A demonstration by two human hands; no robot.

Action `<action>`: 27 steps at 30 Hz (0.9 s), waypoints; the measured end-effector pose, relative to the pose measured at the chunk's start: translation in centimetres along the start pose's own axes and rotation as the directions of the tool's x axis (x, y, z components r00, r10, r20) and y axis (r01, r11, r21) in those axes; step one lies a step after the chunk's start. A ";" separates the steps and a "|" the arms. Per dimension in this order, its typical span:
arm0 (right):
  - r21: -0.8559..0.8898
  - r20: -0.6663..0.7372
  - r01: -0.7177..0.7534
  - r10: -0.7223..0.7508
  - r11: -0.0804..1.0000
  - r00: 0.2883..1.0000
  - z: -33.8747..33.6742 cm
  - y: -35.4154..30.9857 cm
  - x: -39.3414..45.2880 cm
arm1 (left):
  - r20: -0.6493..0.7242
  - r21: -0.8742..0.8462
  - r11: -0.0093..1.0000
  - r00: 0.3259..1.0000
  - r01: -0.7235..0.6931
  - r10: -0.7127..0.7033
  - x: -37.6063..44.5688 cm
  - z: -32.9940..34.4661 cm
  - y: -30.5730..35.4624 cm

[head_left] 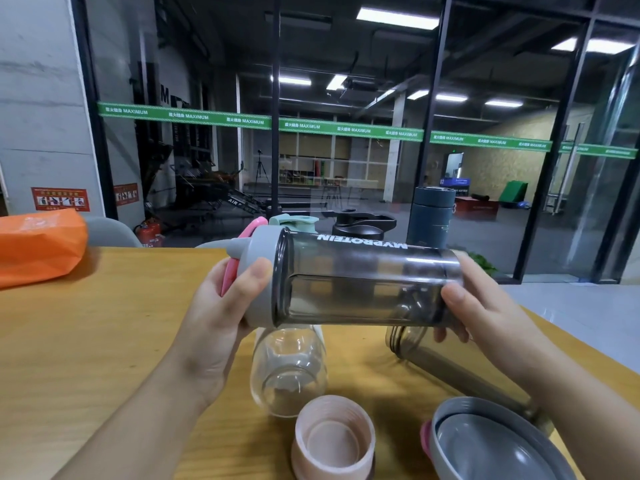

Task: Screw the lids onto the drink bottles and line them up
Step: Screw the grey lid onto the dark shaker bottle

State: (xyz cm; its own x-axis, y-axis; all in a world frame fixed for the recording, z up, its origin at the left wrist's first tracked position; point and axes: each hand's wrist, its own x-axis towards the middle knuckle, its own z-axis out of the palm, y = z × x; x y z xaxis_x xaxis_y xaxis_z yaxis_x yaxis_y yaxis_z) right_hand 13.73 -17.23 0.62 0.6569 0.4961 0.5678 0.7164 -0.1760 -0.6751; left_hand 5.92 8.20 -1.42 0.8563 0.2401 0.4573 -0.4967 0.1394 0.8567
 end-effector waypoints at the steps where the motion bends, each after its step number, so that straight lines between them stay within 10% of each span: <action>1: 0.021 0.013 0.004 -0.004 1.000 1.000 0.0 -0.1 -0.1 | -0.007 0.001 1.000 1.000 0.007 -0.007 0.0 0.0 0.0; 10: -0.331 -0.025 0.149 -0.167 0.932 0.986 -0.2 0.5 -0.3 | -0.061 0.046 0.998 0.997 0.041 -0.038 -0.2 -0.3 -0.1; 27: -0.263 0.013 0.137 -0.139 0.955 0.990 -0.7 -0.3 -0.7 | 0.005 0.087 0.996 1.000 0.011 -0.012 -0.3 0.0 0.2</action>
State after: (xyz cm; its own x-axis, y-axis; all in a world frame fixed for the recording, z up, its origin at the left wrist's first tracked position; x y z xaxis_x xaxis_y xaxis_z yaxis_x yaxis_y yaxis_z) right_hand 13.23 -18.08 0.80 0.5482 0.5267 0.6497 0.8360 -0.3233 -0.4433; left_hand 5.58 8.12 -1.42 0.8628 0.2336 0.4484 -0.4727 0.0583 0.8793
